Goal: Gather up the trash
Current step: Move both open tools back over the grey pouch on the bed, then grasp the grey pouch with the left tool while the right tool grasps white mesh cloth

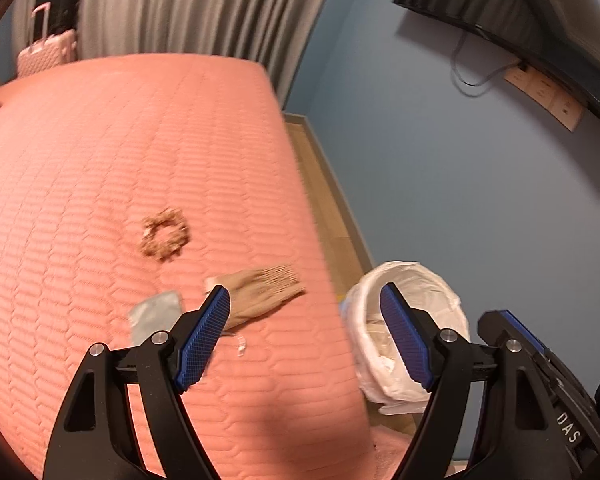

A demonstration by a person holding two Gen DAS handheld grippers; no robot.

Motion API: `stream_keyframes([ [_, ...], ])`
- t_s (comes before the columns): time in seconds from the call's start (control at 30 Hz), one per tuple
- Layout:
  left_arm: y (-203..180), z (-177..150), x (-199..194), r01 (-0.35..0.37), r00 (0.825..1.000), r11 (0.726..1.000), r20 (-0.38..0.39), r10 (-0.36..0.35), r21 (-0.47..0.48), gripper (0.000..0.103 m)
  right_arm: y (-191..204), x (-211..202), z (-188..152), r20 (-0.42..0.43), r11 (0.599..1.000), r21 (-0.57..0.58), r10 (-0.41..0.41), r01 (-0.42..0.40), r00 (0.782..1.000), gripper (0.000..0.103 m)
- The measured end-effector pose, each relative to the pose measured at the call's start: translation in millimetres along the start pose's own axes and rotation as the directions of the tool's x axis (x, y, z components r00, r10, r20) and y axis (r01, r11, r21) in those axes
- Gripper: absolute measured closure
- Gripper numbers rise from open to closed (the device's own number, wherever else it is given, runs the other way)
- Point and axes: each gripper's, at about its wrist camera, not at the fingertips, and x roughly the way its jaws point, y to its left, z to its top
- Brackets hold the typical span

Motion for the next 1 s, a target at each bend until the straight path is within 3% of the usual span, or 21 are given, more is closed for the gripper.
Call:
stream_keyframes([
  [0.57,125,-26,20,-0.139,0.984,0.981,-0.128,0.122,-0.136,0.027,61,73,-47,-0.171,0.997,-0.055,0.039,-0.049,0.984,0.065],
  [1.0,155,-37,79,-0.118,0.966,0.973,-0.249,0.067,-0.199,0.027,83,139,-88,-0.32,0.994,-0.083,0.037,-0.066,0.947,0.065],
])
